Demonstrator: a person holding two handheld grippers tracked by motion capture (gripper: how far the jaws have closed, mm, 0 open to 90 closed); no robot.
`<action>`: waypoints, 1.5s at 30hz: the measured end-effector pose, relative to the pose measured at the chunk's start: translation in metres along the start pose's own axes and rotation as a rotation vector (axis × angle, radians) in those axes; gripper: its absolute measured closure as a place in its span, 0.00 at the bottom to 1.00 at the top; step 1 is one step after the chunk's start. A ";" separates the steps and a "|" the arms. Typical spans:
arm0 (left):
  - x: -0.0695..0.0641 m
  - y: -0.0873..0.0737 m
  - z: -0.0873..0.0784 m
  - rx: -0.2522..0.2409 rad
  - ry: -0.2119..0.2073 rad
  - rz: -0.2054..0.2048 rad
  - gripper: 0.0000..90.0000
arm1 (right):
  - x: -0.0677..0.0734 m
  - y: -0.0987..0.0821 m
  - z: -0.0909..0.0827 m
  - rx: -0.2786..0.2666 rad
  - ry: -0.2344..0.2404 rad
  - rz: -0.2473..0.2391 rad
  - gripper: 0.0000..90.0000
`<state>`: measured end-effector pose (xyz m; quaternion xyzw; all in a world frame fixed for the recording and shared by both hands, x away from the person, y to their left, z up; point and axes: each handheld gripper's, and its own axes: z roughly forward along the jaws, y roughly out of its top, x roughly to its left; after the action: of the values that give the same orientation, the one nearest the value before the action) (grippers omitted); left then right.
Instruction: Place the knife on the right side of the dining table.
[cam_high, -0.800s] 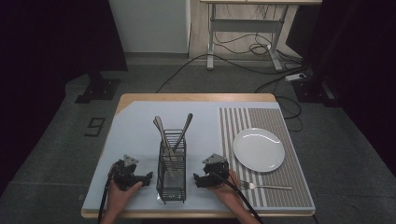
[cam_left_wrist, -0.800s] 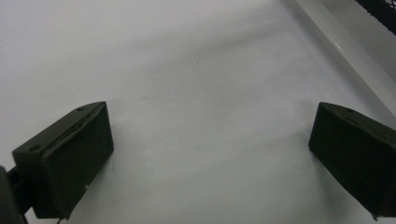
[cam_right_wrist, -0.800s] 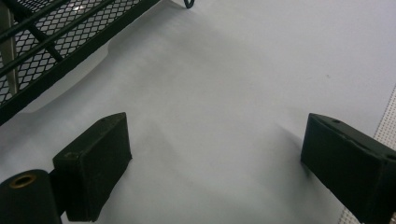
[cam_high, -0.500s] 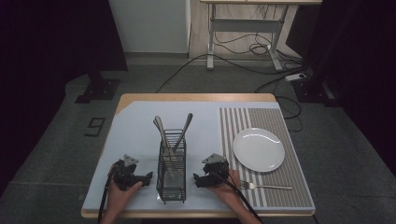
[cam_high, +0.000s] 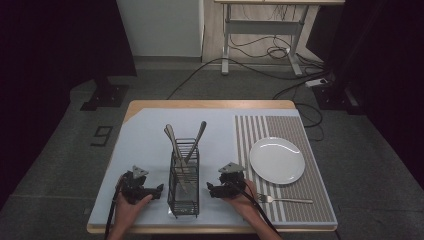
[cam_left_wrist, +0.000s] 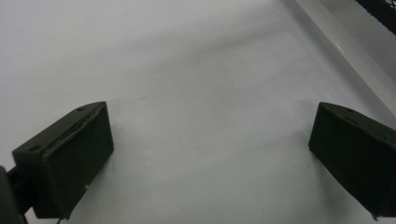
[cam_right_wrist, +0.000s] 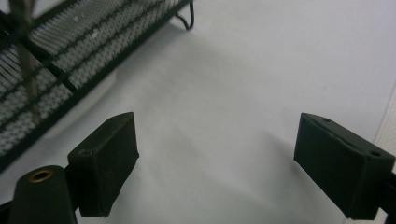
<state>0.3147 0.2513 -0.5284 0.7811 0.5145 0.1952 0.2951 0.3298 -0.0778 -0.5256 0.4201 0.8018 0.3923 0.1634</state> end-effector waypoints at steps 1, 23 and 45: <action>0.000 0.000 0.000 0.000 0.000 0.000 0.00 | 0.000 0.000 0.000 0.000 0.000 0.000 0.15; 0.000 0.000 0.000 -0.002 0.001 -0.001 0.00 | -0.025 0.070 -0.027 -0.203 0.091 0.025 0.25; 0.000 0.000 0.000 -0.001 0.002 0.002 0.00 | -0.024 0.119 -0.013 -0.253 0.140 0.040 0.32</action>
<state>0.3144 0.2513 -0.5286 0.7811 0.5140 0.1964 0.2950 0.4014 -0.0630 -0.4279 0.3835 0.7470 0.5218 0.1508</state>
